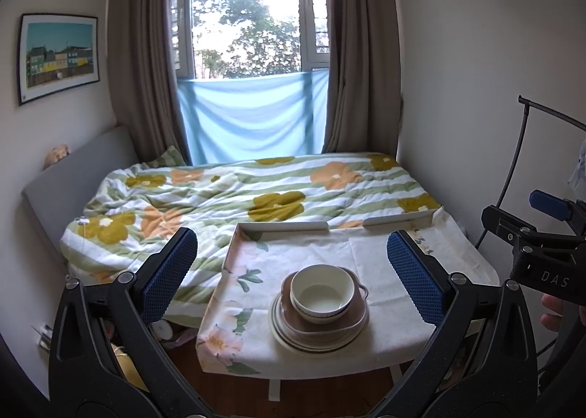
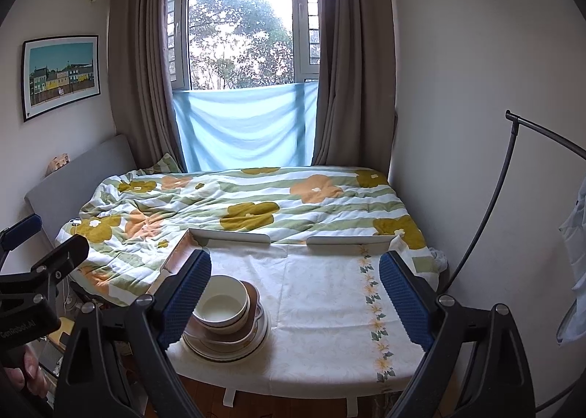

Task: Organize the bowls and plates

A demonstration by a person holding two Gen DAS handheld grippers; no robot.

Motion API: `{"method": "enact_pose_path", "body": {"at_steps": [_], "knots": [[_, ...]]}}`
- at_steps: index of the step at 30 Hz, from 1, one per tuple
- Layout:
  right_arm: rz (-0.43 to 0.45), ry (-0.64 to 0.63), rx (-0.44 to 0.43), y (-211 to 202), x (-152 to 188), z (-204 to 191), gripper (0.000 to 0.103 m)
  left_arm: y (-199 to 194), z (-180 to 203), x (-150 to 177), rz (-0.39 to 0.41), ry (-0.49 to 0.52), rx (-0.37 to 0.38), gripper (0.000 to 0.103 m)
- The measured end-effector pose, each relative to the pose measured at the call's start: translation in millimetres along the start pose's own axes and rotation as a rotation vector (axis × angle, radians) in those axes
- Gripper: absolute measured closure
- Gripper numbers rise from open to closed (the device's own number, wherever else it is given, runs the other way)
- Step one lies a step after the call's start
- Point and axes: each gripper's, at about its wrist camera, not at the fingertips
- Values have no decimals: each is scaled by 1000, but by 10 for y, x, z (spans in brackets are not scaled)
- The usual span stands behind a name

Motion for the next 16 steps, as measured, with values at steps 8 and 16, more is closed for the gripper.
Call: {"method": "enact_pose_path", "body": {"at_steps": [8,16], "knots": [[0,0,0,3,-2,4,12,-35,11,-18,39,14,-41,0],[-11,2,0,40,-2,-25,12,35,-36,-9,37,11,-28,0]]}}
Point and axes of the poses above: each gripper's, at about its wrist camera, not at the fingertips, and y roughly the way its jaws point, z to its right, x to its underside, and after that the axes turned 3 degrees about x, right-handed
